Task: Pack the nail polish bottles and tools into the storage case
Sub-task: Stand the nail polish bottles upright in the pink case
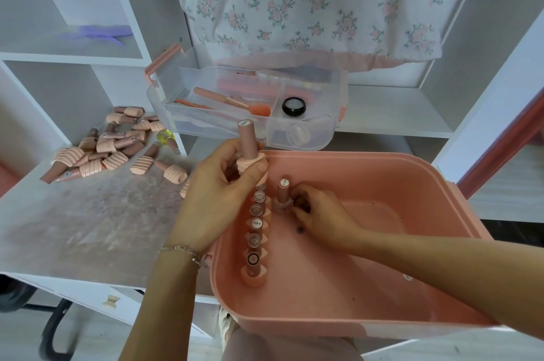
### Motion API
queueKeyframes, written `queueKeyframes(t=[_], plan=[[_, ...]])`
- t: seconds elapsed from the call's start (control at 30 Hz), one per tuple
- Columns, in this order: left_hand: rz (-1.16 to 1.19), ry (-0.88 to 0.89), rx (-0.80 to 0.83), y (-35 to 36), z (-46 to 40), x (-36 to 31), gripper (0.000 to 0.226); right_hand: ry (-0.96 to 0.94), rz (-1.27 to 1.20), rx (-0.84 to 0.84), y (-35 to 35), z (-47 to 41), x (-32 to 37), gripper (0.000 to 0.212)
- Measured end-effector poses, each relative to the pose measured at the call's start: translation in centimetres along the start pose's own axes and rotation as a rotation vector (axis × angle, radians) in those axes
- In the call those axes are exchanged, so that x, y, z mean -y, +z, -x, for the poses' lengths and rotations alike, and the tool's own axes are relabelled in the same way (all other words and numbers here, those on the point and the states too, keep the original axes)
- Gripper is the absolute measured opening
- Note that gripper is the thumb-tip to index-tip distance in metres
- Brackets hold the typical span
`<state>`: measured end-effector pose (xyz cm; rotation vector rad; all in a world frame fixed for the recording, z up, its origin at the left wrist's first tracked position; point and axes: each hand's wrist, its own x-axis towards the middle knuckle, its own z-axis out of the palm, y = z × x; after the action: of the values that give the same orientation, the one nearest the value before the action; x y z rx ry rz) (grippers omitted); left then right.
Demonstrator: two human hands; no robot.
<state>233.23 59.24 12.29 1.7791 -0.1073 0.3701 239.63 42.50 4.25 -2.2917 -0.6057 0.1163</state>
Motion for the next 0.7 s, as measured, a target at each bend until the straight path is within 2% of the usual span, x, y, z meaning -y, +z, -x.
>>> queueKeyframes(t=[0.23, 0.43, 0.53, 0.63, 0.7], plan=[[-0.011, -0.005, 0.003, 0.0, 0.1, 0.0, 0.019, 0.02, 0.004, 0.009, 0.2, 0.1, 0.2, 0.012], [0.065, -0.027, -0.007, 0.1, 0.1, -0.3, 0.022, 0.097, 0.07, 0.051, -0.9, 0.5, 0.8, 0.03], [0.112, -0.059, 0.022, -0.2, 0.2, -0.4, 0.018, 0.129, 0.149, 0.06, -2.5, 1.1, 1.9, 0.021], [0.211, -0.091, 0.076, -0.6, 0.2, -0.7, 0.025, 0.023, 0.068, 0.069, -4.5, 2.0, 3.8, 0.012], [0.23, -0.093, 0.096, -0.7, 0.1, -0.9, 0.022, -0.061, -0.073, 0.086, -5.6, 2.6, 5.4, 0.018]])
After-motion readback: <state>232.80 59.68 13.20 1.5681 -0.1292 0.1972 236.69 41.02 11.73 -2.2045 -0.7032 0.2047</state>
